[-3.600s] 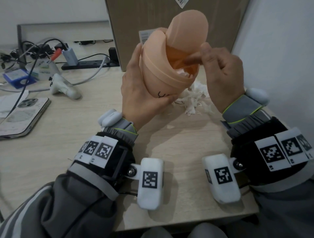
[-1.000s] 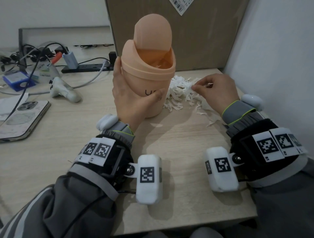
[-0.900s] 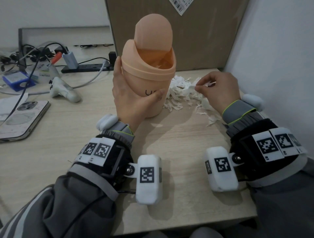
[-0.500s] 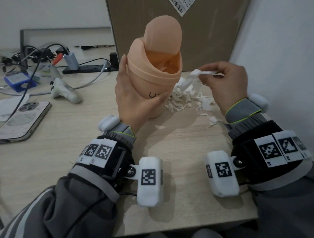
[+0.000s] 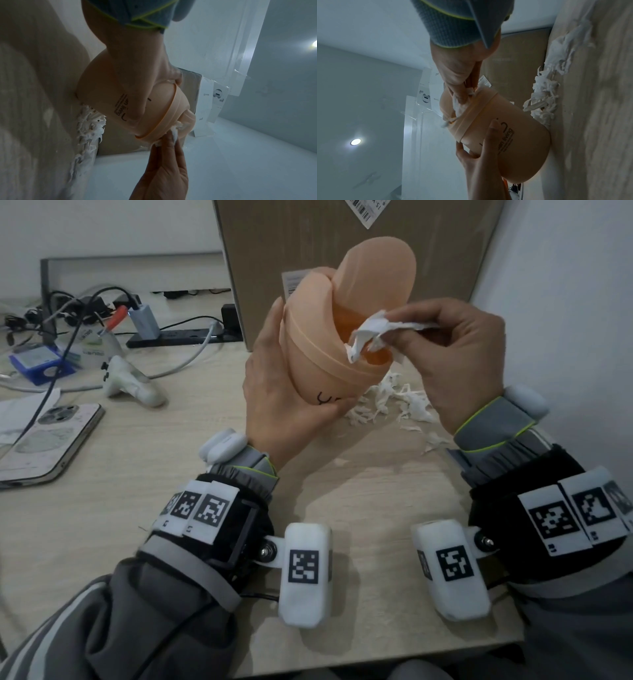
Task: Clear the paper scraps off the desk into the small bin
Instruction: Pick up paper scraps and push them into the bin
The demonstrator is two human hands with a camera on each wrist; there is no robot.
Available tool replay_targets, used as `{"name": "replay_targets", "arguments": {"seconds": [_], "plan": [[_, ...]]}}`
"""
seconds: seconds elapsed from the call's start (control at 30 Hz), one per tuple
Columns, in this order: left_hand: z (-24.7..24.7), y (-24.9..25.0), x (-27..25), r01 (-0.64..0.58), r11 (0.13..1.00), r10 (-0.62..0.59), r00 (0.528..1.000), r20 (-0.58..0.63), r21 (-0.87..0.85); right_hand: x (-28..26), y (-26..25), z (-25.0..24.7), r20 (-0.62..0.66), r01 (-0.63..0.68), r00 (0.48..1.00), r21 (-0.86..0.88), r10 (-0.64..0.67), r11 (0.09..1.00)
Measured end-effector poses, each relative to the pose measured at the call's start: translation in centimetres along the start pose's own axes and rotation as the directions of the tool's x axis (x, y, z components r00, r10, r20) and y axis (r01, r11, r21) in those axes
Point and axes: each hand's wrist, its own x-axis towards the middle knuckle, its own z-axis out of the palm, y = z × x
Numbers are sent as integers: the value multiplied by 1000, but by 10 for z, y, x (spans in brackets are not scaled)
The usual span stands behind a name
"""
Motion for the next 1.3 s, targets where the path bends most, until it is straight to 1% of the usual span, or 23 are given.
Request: {"name": "replay_targets", "arguments": {"seconds": [0.1,0.2,0.23,0.3,0.33,0.37,0.43,0.5,0.53,0.57,0.63,0.67,0.77,0.87,0.93,0.97,1.0,1.03,1.1,1.13,1.2,1.23,1.3], "plan": [[1,-1,1,-38,999,38,999,11,6,-2,2,0,141,13,990,-129,6,992],[1,0,1,-72,996,72,997,1,49,-4,7,0,309,156,950,-323,-52,933],[1,0,1,-73,996,73,997,-3,54,-4,7,1,355,190,934,-377,-48,906],[1,0,1,-62,996,63,998,-9,61,-6,5,4,396,178,918,-448,16,876],[1,0,0,-56,997,57,998,-9,59,-7,3,5,386,157,922,-427,23,890],[1,0,0,-49,998,49,999,-8,50,-7,3,4,353,146,936,-375,-5,915],[1,1,-1,-20,999,20,1000,-12,31,-7,3,1,210,153,973,-266,-98,952],[-1,3,-1,9,1000,-9,1000,-21,26,-4,3,-2,82,149,987,-196,-135,969],[-1,3,-1,15,1000,-14,1000,-25,26,-4,3,-2,67,150,988,-163,-141,975],[-1,3,-1,15,1000,-15,1000,-26,26,-5,2,-3,85,165,984,-140,-154,976],[-1,4,-1,16,1000,-15,1000,-26,26,-8,3,-1,186,216,965,-146,-187,965],[-1,5,-1,20,999,-19,1000,-23,28,-9,3,1,257,226,949,-153,-182,962],[-1,7,-2,11,999,-10,1000,-15,48,-11,5,6,425,173,902,-206,-71,963],[0,6,-2,-57,996,57,998,6,75,-13,6,5,524,171,849,-399,71,901],[0,5,-1,-92,991,90,996,22,99,-14,4,4,567,195,816,-448,108,873],[1,5,0,-98,990,96,995,22,100,-14,3,3,574,197,812,-439,105,877],[1,4,0,-96,991,95,995,13,95,-14,1,4,564,187,820,-421,95,887],[1,4,-1,-88,992,88,996,2,90,-14,2,4,530,173,845,-397,71,901],[0,4,-2,-56,995,57,998,-5,82,-12,0,3,383,157,924,-347,-13,925],[-1,5,-2,-39,996,39,999,-3,80,-11,-2,1,300,161,952,-317,-63,935],[-2,7,-3,-20,997,20,1000,-5,76,-11,-2,-1,201,175,972,-270,-122,947],[-2,8,-3,-17,997,17,1000,-5,76,-11,-2,-1,202,178,971,-268,-126,947],[-2,8,-3,-23,997,23,1000,-1,75,-11,0,2,304,170,950,-312,-71,935]]}}
